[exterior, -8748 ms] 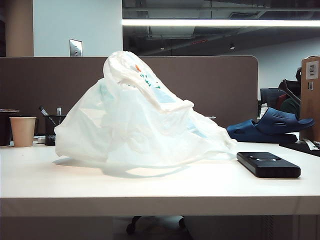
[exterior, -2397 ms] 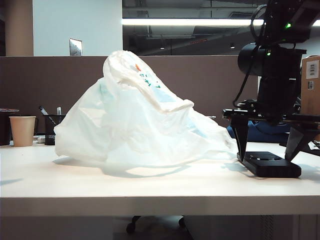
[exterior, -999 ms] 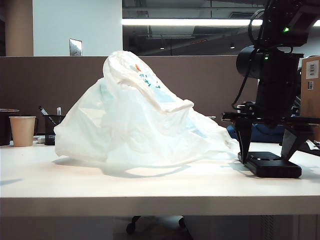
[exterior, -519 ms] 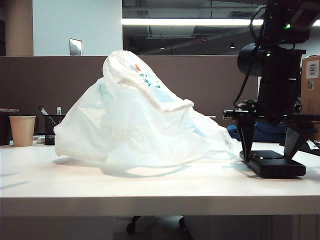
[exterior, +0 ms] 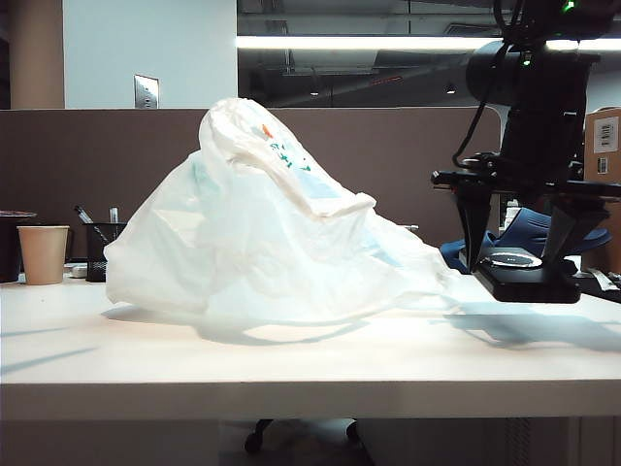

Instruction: Put the power bank into the bag.

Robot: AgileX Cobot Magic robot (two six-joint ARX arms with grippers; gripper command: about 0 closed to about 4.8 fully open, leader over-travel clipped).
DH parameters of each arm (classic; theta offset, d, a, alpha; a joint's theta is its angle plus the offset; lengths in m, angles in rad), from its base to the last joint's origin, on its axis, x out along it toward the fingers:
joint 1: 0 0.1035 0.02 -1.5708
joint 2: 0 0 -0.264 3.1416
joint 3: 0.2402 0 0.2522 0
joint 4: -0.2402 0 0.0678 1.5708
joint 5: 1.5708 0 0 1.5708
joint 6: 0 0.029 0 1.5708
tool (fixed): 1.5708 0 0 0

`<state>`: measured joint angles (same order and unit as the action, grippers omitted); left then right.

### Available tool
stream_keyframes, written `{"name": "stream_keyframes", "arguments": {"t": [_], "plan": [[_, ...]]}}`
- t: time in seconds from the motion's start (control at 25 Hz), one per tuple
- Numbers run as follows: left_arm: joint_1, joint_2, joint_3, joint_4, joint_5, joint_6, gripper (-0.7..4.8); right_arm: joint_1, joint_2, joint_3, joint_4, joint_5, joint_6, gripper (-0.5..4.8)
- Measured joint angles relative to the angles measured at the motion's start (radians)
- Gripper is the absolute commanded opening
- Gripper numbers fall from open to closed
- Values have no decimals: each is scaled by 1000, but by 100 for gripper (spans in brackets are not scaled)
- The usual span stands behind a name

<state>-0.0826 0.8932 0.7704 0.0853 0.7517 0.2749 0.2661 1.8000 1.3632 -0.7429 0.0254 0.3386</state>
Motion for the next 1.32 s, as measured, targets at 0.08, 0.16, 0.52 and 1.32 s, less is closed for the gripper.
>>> {"name": "stream_keyframes", "arguments": {"t": [0.08,0.16,0.52,1.32], "plan": [[-21,31,18,-3,2,19,404,-1,0,11,-10,0,-3,148],[-37,64,46,-8,6,37,404,0,0,29,-23,-2,-4,148],[-109,253,257,-58,5,70,404,1,0,117,-66,-9,-24,148],[-444,662,557,-417,-450,459,404,0,-1,189,-114,-126,-50,148]]}}
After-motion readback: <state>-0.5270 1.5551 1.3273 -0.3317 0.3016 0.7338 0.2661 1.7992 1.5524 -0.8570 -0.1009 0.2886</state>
